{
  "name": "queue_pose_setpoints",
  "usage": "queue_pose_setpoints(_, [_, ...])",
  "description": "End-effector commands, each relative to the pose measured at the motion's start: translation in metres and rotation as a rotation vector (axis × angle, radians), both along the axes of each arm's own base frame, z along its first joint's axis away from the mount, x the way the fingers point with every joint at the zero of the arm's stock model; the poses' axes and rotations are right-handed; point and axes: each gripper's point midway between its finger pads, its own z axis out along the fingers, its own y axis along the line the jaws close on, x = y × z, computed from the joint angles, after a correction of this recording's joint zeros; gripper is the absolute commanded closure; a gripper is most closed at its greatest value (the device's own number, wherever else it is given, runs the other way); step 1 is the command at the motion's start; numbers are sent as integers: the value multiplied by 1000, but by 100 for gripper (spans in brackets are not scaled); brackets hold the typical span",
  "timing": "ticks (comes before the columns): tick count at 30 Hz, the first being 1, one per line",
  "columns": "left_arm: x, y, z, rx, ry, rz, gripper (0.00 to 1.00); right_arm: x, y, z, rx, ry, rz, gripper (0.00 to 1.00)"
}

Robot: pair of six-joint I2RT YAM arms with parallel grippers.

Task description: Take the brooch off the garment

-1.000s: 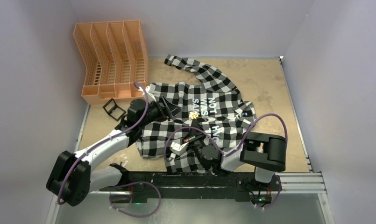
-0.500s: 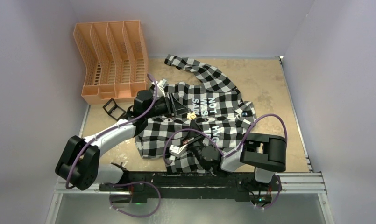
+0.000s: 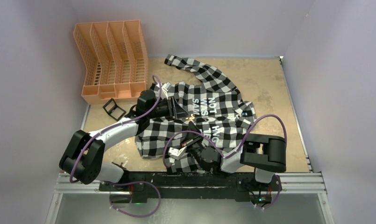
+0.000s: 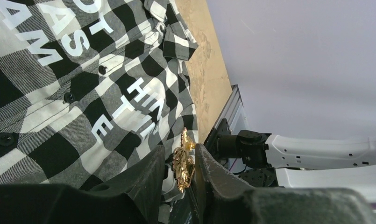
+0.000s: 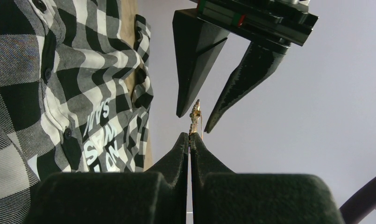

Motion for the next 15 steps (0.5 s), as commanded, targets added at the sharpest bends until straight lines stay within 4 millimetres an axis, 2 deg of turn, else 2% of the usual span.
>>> queue_pose_setpoints(1, [-1,-7,14,-23,-49,-49,75,-10,-28,104,588,-134,24,100])
queue_pose_setpoints(7, [1,-6,18,-28,-67,-36,100,-11,-27,101,588,-126,31,100])
queue_pose_setpoints(10, [2,-4,19,-32,-79,-19,100,-11,-28,99,596,-117,32,100])
queue_pose_setpoints(15, [4,3,21,-40,-106,44,100,-12,-32,96,647,-76,49,79])
